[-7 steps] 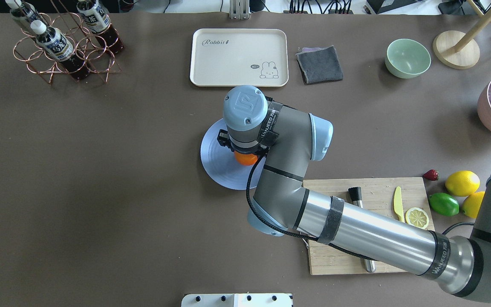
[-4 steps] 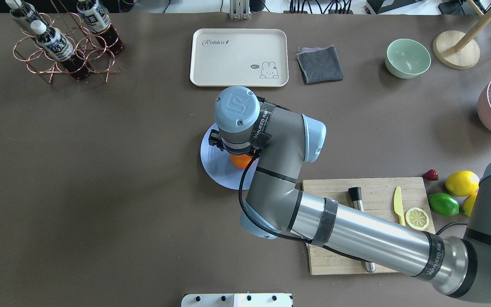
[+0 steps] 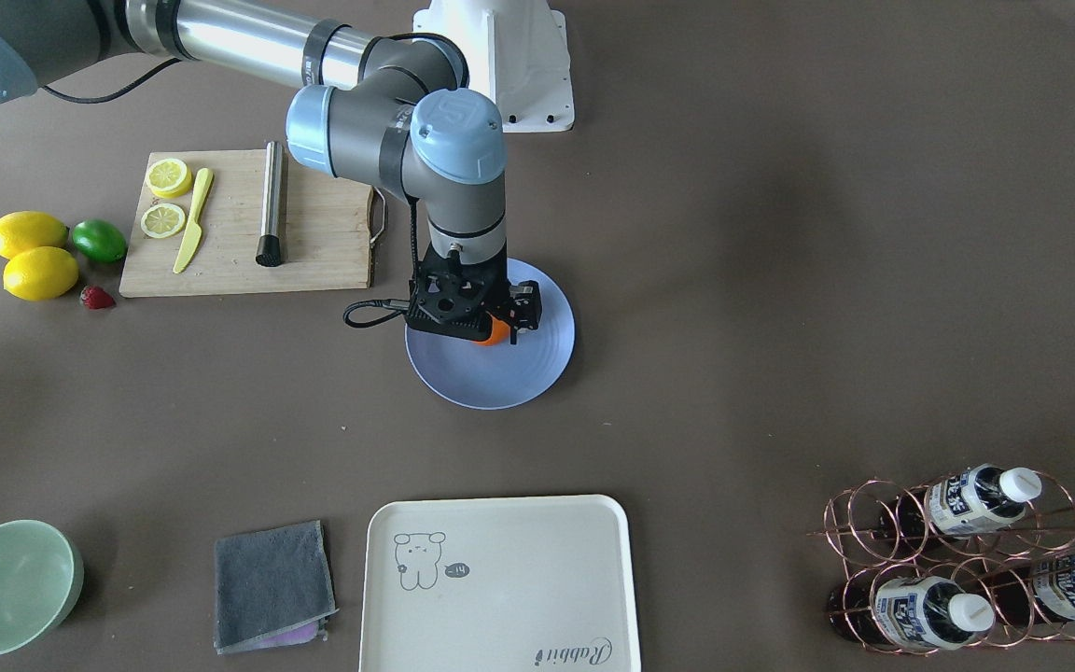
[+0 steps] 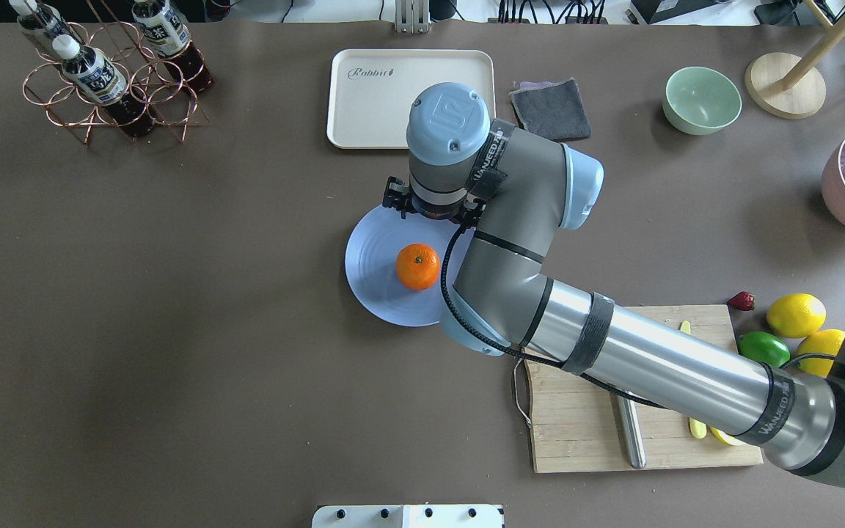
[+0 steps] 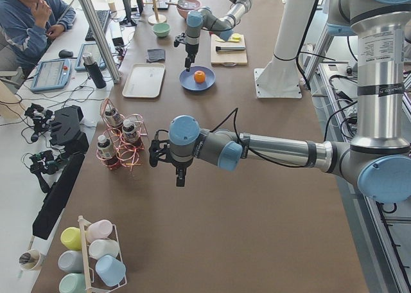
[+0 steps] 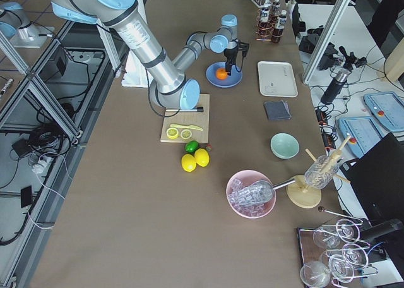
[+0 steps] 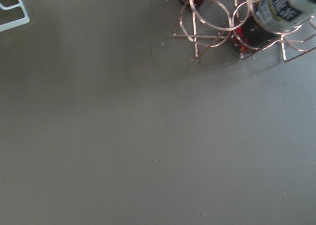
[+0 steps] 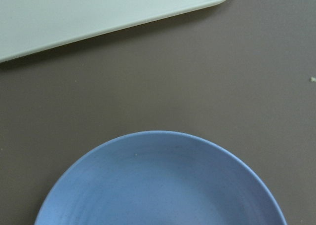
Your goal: Pick orange to plate
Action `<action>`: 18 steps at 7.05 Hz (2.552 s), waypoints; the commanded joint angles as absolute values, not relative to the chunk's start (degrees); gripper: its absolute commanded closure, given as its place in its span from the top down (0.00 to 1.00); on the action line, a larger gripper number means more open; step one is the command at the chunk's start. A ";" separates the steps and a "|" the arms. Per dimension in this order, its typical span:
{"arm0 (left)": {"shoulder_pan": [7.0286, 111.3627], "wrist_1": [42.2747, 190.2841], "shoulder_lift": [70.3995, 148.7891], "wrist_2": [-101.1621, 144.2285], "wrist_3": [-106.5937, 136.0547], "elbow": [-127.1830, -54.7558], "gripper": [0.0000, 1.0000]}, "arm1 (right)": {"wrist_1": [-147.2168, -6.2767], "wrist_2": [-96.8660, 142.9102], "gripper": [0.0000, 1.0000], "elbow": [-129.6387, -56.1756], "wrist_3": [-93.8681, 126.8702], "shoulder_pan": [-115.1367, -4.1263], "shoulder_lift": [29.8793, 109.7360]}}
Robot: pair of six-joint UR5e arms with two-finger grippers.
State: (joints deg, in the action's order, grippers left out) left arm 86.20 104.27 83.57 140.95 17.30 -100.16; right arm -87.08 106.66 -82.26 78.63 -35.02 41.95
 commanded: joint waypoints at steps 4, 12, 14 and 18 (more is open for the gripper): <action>90.88 90.35 81.48 133.86 -5.63 -97.73 0.98 | -86.75 118.54 1.00 -96.13 43.09 -55.05 66.47; 91.23 90.62 80.16 134.21 -5.45 -98.97 0.98 | -87.18 126.83 1.00 -94.85 -4.40 -93.86 98.17; 91.23 90.61 80.07 134.21 -5.19 -98.79 0.98 | -87.54 127.96 1.00 -93.34 -3.96 -93.87 97.21; 91.32 91.05 79.98 134.30 -5.62 -98.79 0.98 | -97.38 131.83 1.00 -94.75 -3.95 -93.78 94.04</action>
